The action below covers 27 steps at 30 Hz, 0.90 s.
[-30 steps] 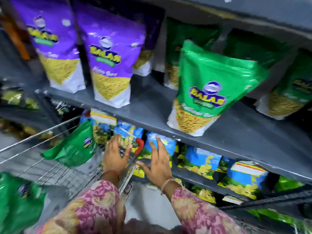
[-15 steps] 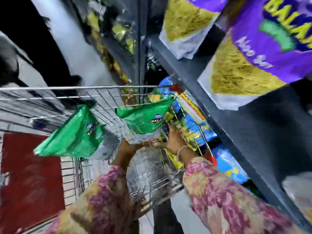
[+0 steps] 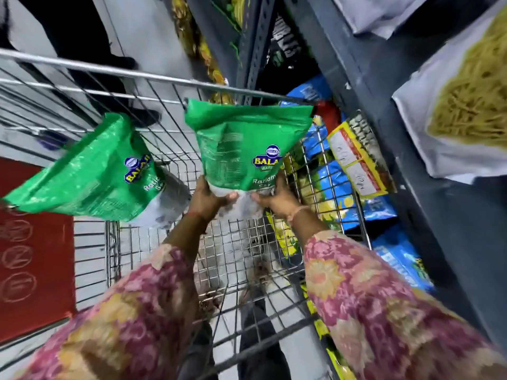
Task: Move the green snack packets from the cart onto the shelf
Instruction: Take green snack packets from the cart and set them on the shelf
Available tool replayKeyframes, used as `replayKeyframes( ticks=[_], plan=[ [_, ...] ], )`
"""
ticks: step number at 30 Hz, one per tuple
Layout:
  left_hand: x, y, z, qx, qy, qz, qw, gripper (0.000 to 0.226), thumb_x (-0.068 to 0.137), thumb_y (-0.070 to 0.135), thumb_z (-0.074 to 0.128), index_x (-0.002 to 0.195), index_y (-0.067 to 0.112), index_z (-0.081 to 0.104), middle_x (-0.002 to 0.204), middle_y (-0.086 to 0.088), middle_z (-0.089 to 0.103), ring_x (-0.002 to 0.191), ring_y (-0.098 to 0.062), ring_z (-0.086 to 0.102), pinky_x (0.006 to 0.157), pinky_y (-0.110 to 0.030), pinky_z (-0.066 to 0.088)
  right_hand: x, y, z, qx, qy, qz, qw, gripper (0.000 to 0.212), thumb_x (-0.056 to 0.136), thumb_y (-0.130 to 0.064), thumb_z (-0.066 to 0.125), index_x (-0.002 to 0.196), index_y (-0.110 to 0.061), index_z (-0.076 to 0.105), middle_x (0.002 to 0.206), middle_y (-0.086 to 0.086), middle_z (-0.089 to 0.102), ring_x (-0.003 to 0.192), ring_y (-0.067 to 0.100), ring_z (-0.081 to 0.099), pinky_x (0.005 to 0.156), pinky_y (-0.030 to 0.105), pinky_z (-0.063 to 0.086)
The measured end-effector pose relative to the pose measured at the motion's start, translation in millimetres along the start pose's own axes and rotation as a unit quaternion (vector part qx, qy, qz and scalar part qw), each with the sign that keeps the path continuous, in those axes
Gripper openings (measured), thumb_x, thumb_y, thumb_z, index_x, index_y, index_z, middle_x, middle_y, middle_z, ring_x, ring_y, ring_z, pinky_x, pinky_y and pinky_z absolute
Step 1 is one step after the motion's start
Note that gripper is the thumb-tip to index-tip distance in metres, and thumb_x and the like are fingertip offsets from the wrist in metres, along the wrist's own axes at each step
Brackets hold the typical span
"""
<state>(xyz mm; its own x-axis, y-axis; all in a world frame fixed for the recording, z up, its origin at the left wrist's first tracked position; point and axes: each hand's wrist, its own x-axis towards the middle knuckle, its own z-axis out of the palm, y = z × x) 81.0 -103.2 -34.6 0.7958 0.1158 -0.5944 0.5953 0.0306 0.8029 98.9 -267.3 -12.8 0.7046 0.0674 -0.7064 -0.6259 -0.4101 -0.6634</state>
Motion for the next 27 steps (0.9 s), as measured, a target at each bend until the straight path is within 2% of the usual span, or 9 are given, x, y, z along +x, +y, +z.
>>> replayKeyframes(
  ticks=[2, 5, 9, 14, 17, 19, 21, 24, 27],
  plan=[
    [-19.8, 13.4, -6.9, -0.030, -0.020, 0.023, 0.999, 0.057, 0.070, -0.012, 0.063, 0.118, 0.004, 0.037, 0.121, -0.019, 0.052, 0.106, -0.028, 0.052, 0.066, -0.015, 0.056, -28.6, -4.5, 3.8, 0.068, -0.004, -0.016, 0.998, 0.075, 0.080, -0.008, 0.063, 0.139, -0.009, 0.016, 0.140, 0.014, 0.042, 0.113, 0.018, 0.046, 0.088, 0.026, 0.042],
    [-58.9, 36.4, -19.2, -0.023, -0.031, 0.073, 0.997, 0.055, 0.070, -0.006, 0.065, 0.119, 0.002, 0.041, 0.120, -0.017, 0.055, 0.102, -0.025, 0.054, 0.064, -0.010, 0.055, -77.1, -11.4, 10.6, 0.142, 0.018, -0.037, 0.989, 0.075, 0.077, -0.014, 0.068, 0.136, -0.014, 0.022, 0.133, 0.012, 0.050, 0.106, 0.022, 0.054, 0.074, 0.030, 0.047],
    [-113.7, 60.2, -33.9, 0.031, -0.035, 0.146, 0.988, 0.046, 0.069, 0.000, 0.069, 0.111, -0.003, 0.051, 0.112, -0.020, 0.061, 0.090, -0.020, 0.058, 0.062, -0.007, 0.051, -144.2, -24.3, 17.9, 0.215, 0.095, -0.119, 0.965, 0.045, 0.076, -0.003, 0.066, 0.111, -0.014, 0.041, 0.108, 0.013, 0.059, 0.084, 0.017, 0.058, 0.050, 0.011, 0.049],
    [-180.4, 84.6, -38.9, 0.039, -0.112, 0.217, 0.969, 0.041, 0.070, -0.006, 0.066, 0.105, 0.011, 0.052, 0.097, -0.004, 0.065, 0.066, 0.009, 0.063, 0.064, -0.006, 0.052, -218.1, -20.5, 20.8, 0.241, 0.154, -0.200, 0.937, 0.043, 0.071, -0.001, 0.071, 0.099, -0.022, 0.046, 0.096, 0.007, 0.064, 0.071, 0.004, 0.059, 0.049, 0.008, 0.046],
    [-217.7, 95.2, -29.9, 0.070, -0.154, 0.259, 0.951, 0.042, 0.066, -0.004, 0.072, 0.101, 0.013, 0.056, 0.086, 0.007, 0.070, 0.065, 0.010, 0.063, 0.063, -0.006, 0.052, -262.8, -11.8, 15.7, 0.253, 0.205, -0.234, 0.916, 0.042, 0.067, 0.001, 0.073, 0.091, -0.025, 0.050, 0.096, 0.009, 0.064, 0.069, 0.002, 0.059, 0.054, 0.010, 0.046],
    [-238.9, 99.6, -18.4, 0.094, -0.179, 0.280, 0.939, 0.049, 0.064, -0.002, 0.074, 0.108, 0.005, 0.055, 0.096, -0.007, 0.068, 0.066, 0.011, 0.063, 0.064, -0.005, 0.051, -292.9, 0.7, 10.1, 0.271, 0.238, -0.254, 0.897, 0.042, 0.066, 0.004, 0.073, 0.088, -0.025, 0.051, 0.098, 0.010, 0.065, 0.070, 0.000, 0.060, 0.062, 0.013, 0.050],
    [-261.5, 103.5, -4.7, 0.114, -0.213, 0.295, 0.924, 0.053, 0.062, 0.001, 0.076, 0.110, 0.001, 0.054, 0.100, -0.008, 0.065, 0.064, 0.014, 0.061, 0.060, -0.002, 0.048, -323.0, 14.1, 4.7, 0.288, 0.266, -0.277, 0.877, 0.043, 0.066, 0.008, 0.071, 0.090, -0.022, 0.051, 0.105, 0.013, 0.065, 0.077, 0.001, 0.062, 0.077, 0.020, 0.053],
    [-308.1, 99.0, 23.7, 0.164, -0.265, 0.324, 0.893, 0.051, 0.056, 0.005, 0.080, 0.102, 0.007, 0.058, 0.085, 0.002, 0.066, 0.061, 0.017, 0.059, 0.057, 0.000, 0.045, -375.2, 49.9, -4.0, 0.300, 0.324, -0.307, 0.843, 0.045, 0.063, 0.009, 0.073, 0.089, -0.022, 0.052, 0.103, 0.007, 0.065, 0.085, 0.002, 0.063, 0.084, 0.024, 0.052],
    [-350.0, 84.2, 53.6, 0.195, -0.309, 0.330, 0.870, 0.059, 0.031, 0.032, 0.088, 0.083, 0.020, 0.063, 0.073, 0.017, 0.070, 0.067, 0.009, 0.064, 0.064, -0.011, 0.053, -423.0, 97.9, -13.6, 0.306, 0.382, -0.328, 0.808, 0.050, 0.056, 0.000, 0.079, 0.094, -0.018, 0.054, 0.101, 0.001, 0.068, 0.096, 0.014, 0.063, 0.087, 0.028, 0.053]
  ],
)
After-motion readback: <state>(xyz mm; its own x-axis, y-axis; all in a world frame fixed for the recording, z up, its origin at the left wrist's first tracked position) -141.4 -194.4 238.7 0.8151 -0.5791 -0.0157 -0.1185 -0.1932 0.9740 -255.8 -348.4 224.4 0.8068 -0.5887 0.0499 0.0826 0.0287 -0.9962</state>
